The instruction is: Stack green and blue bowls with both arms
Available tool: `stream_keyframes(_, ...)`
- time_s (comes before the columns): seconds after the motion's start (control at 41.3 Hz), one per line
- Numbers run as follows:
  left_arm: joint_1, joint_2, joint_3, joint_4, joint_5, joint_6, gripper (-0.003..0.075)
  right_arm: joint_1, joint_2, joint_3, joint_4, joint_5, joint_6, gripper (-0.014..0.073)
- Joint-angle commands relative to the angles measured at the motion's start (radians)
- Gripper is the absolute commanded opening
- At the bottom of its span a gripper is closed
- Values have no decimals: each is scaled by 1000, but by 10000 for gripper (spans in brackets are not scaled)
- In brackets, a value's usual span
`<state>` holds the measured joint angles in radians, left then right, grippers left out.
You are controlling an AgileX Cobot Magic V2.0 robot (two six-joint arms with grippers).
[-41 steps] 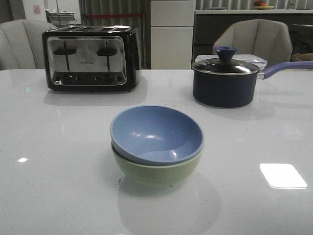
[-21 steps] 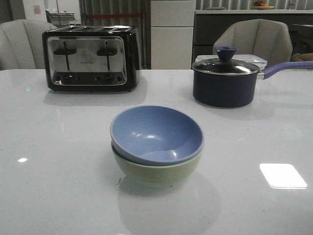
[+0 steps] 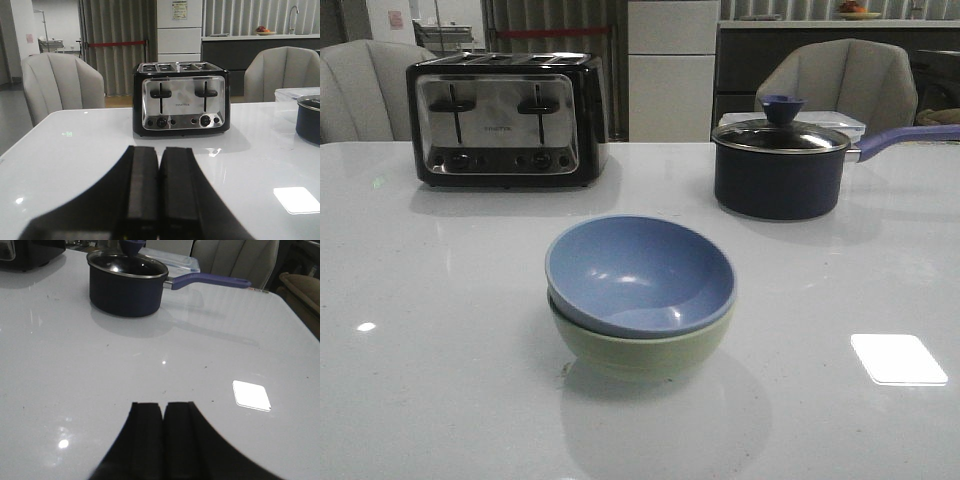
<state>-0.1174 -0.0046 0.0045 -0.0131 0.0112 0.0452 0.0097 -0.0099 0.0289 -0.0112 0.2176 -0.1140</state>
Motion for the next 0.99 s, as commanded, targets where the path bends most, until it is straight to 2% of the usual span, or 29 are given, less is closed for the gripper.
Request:
stream_keyframes(0.0, -7, -20, 3, -8, -89, -5, 93, -7, -20, -4, -9, -117, 0, 54)
stream_keyframes(0.218, -7, -20, 3, -8, -89, -5, 93, -7, -20, -4, 11, -177, 5, 54)
stream_keyframes(0.411, -7, -20, 3, -8, -89, -5, 93, -7, -20, -4, 11, -263, 169, 56)
stream_keyframes(0.968, -7, -20, 3, -8, -89, -5, 93, -7, -20, -4, 11, -229, 173, 56)
